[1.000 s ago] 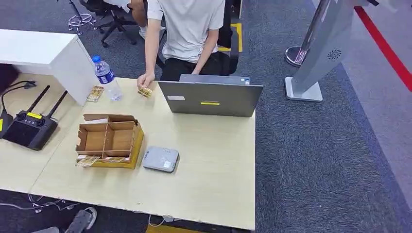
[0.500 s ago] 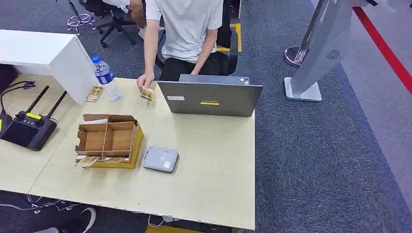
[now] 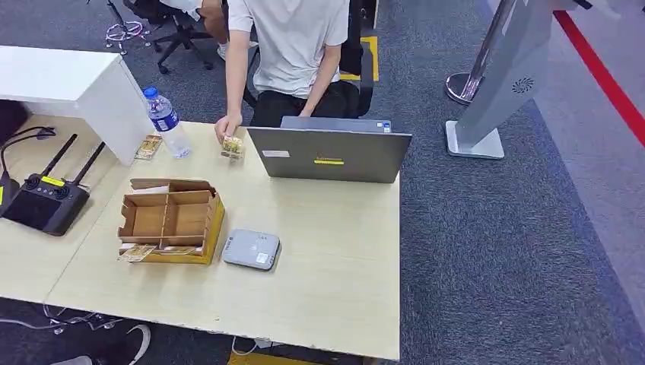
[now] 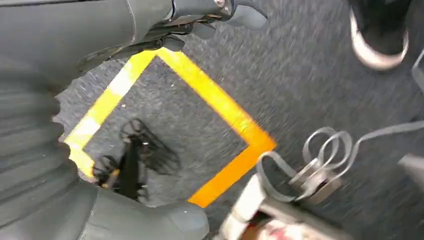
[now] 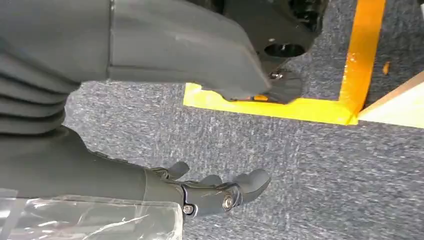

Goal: Pass the card to the sensor for recognition and then transmit it.

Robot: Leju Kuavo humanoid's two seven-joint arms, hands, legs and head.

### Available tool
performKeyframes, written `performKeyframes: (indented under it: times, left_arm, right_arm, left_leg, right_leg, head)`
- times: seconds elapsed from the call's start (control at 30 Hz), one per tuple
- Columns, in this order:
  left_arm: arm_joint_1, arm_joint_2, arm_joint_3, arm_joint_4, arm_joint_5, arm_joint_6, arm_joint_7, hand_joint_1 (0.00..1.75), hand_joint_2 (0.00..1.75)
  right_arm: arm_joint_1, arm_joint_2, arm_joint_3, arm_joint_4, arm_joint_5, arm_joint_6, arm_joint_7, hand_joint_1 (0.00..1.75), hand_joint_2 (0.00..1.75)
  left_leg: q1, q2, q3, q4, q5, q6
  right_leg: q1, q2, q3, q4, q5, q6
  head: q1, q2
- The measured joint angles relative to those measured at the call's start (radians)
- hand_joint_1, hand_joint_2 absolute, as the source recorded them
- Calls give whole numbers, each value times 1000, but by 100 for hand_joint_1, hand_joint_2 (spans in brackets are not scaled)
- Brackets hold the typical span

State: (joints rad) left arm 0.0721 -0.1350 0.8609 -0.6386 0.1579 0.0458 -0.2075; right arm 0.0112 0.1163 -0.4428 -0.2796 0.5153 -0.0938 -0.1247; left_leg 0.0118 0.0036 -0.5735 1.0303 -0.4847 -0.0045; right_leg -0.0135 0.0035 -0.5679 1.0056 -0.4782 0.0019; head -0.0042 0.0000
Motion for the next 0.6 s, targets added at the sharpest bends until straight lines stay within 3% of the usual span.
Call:
performKeyframes:
  times: [0.03,0.17,0.27,0.3,0.37,0.6]
  left_arm:
    - [2,1,-25,5,-5,-1,7,0,175]
    - [15,16,-138,27,-26,-9,35,0,175]
    - [12,27,-145,38,-45,-27,73,0,175]
    - [12,31,-138,42,-58,-29,90,0,175]
    - [11,41,-122,47,-71,-34,108,0,175]
    - [-3,60,-14,70,22,-27,6,0,175]
  right_arm:
    - [5,-4,14,-3,-16,3,5,0,175]
    - [24,-17,72,-18,-95,16,23,0,175]
    - [21,-18,76,-19,-241,44,58,0,175]
    - [20,-18,74,-19,-286,52,68,0,0]
    - [15,-18,62,-19,-330,60,77,0,0]
    - [-9,-7,0,-13,-112,28,28,0,0]
  left_leg:
    - [0,0,0,0,0,0]
    - [0,0,-1,0,0,0]
    - [1,0,-1,0,0,0]
    - [0,0,-1,0,0,0]
    - [0,0,-1,0,0,0]
    - [0,0,-1,0,0,0]
  right_leg:
    - [0,0,0,0,0,0]
    - [0,0,0,0,0,0]
    - [0,0,0,0,0,0]
    - [0,0,0,0,0,0]
    - [0,0,0,0,0,0]
    - [0,0,0,0,0,0]
  head:
    - [0,0]
    - [0,0]
    - [0,0]
    - [0,0]
    - [0,0]
    - [0,0]
